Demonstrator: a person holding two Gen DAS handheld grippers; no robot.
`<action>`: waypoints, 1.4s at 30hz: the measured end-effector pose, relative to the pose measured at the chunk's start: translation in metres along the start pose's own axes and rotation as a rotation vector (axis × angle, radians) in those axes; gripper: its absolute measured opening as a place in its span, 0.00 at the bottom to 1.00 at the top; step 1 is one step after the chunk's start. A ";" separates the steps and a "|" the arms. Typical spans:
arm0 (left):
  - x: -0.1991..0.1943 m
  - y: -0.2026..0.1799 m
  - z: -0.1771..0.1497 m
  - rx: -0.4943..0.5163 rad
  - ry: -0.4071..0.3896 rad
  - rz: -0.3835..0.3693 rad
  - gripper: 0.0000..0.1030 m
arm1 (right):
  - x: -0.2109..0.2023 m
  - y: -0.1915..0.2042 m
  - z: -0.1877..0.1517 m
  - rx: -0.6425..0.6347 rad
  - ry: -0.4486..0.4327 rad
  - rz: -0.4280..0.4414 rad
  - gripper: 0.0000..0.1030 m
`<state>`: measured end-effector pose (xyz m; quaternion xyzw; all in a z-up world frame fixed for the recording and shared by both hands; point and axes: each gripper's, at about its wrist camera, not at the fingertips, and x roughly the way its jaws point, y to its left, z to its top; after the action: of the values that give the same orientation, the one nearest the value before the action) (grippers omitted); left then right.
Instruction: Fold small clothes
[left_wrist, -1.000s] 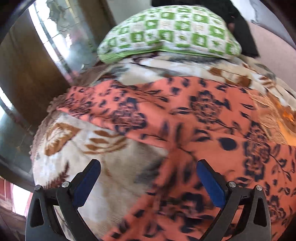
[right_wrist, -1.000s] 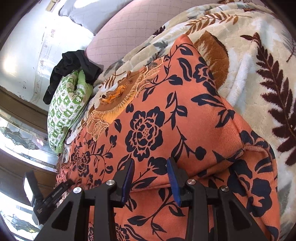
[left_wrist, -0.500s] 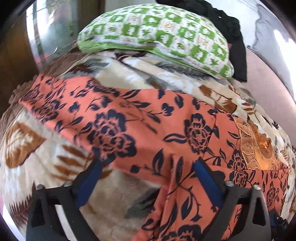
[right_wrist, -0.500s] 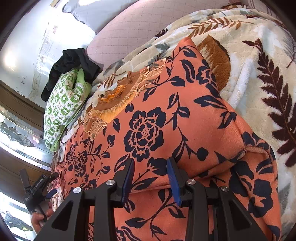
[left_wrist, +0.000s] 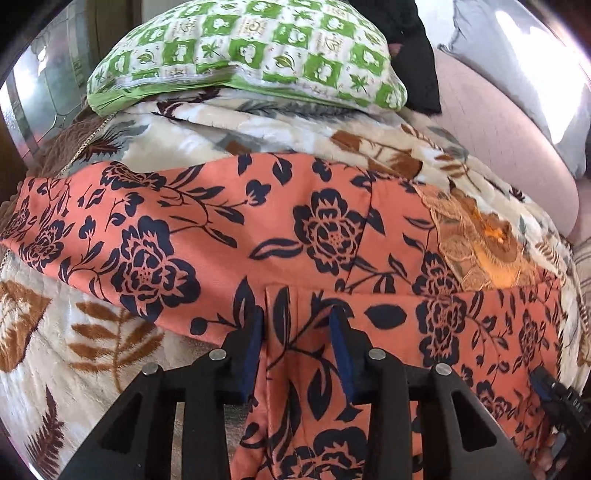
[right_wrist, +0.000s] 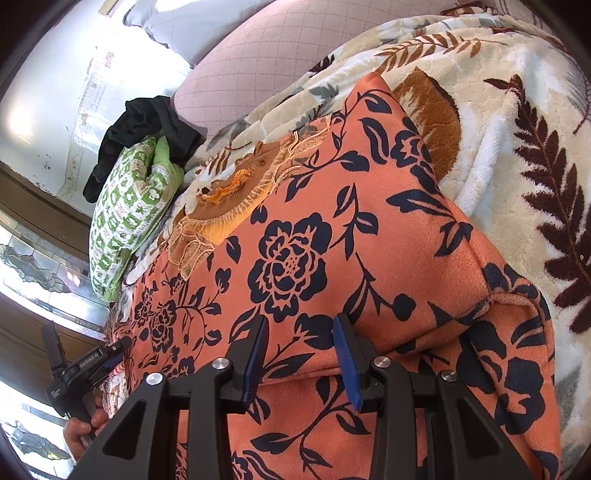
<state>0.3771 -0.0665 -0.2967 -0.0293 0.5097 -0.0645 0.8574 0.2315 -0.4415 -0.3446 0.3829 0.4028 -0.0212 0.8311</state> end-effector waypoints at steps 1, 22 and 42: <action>0.001 -0.001 -0.001 0.013 0.004 0.004 0.36 | 0.000 0.000 0.000 -0.001 -0.001 -0.002 0.39; 0.004 -0.010 0.003 0.125 -0.165 0.128 0.06 | -0.002 0.004 -0.001 0.006 -0.014 -0.007 0.39; -0.092 0.257 -0.016 -0.658 -0.210 0.065 0.78 | 0.008 0.039 -0.016 -0.096 0.023 0.049 0.56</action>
<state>0.3399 0.2008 -0.2543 -0.2946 0.4126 0.1339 0.8515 0.2397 -0.4019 -0.3320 0.3527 0.4033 0.0228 0.8441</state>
